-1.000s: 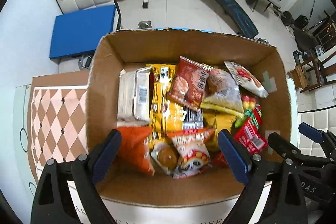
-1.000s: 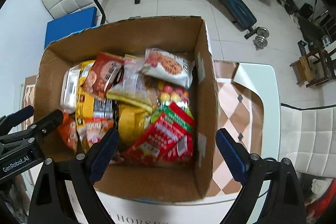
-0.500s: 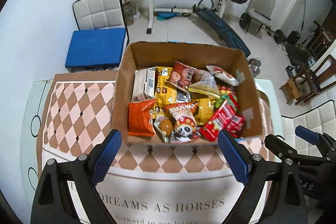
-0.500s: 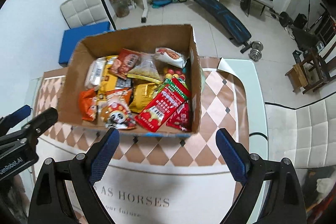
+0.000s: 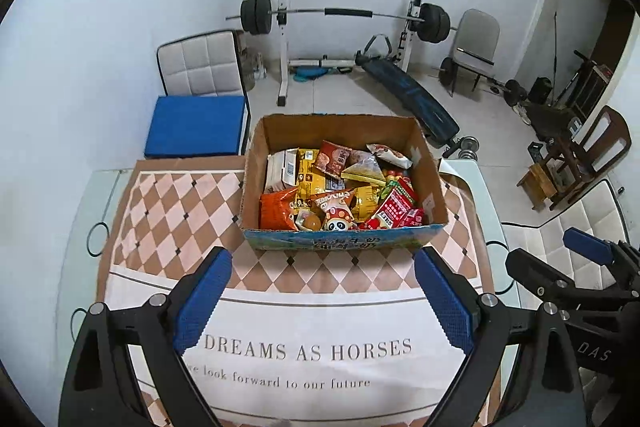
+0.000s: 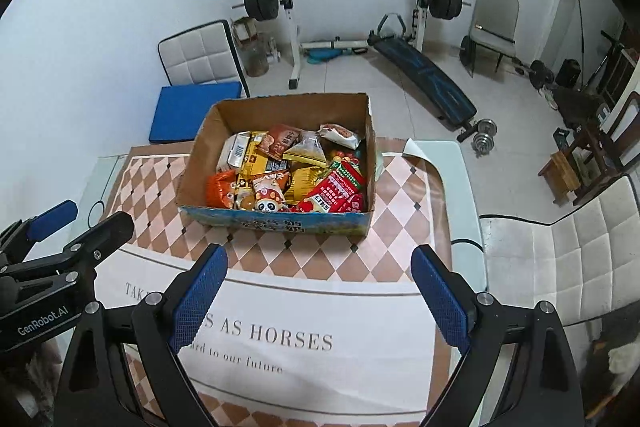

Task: Organize snacks

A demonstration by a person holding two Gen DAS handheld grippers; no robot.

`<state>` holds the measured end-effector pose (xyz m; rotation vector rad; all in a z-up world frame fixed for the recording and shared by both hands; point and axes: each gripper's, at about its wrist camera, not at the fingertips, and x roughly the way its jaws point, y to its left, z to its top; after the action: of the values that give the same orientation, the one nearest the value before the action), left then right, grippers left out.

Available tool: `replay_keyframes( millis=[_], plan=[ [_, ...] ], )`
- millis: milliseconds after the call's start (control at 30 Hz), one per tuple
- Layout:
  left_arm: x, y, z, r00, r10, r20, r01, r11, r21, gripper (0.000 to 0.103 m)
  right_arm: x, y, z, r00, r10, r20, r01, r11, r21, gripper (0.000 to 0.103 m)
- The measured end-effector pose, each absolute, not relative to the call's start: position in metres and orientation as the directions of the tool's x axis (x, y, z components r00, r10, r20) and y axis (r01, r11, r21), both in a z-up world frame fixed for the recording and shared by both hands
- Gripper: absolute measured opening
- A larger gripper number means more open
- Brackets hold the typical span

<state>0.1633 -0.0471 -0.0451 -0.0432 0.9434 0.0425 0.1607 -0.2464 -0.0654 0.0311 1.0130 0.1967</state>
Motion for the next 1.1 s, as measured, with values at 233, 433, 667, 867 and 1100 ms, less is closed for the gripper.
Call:
replay_keyframes(
  millis=[233, 433, 667, 867, 1100],
  plan=[
    [0.128, -0.050, -0.016, 0.628, 0.020, -0.778, -0.068, 0.997, -0.029, 0.094, 0.117, -0.255, -0.032, 0.573, 0.151, -0.805, -0.140, 0.987, 0.085, 0.095],
    [0.106, -0.049, -0.001, 0.649, 0.018, -0.761, -0.081, 0.996, -0.046, 0.094, 0.088, -0.260, -0.012, 0.596, 0.150, -0.789, -0.139, 0.987, 0.083, 0.095],
    [0.095, -0.050, 0.004, 0.658, 0.022, -0.753, -0.087, 0.995, -0.048, 0.094, 0.074, -0.263, -0.004, 0.610, 0.135, -0.780, -0.138, 0.988, 0.064, 0.095],
    [0.096, -0.051, 0.007, 0.661, 0.037, -0.749, -0.103, 0.994, -0.041, 0.094, 0.074, -0.267, 0.000, 0.625, 0.124, -0.770, -0.121, 0.991, 0.061, 0.095],
    [0.107, -0.049, 0.001, 0.669, 0.066, -0.741, -0.126, 0.992, -0.025, 0.094, 0.088, -0.269, -0.006, 0.629, 0.103, -0.771, -0.089, 0.994, 0.060, 0.099]
  ],
)
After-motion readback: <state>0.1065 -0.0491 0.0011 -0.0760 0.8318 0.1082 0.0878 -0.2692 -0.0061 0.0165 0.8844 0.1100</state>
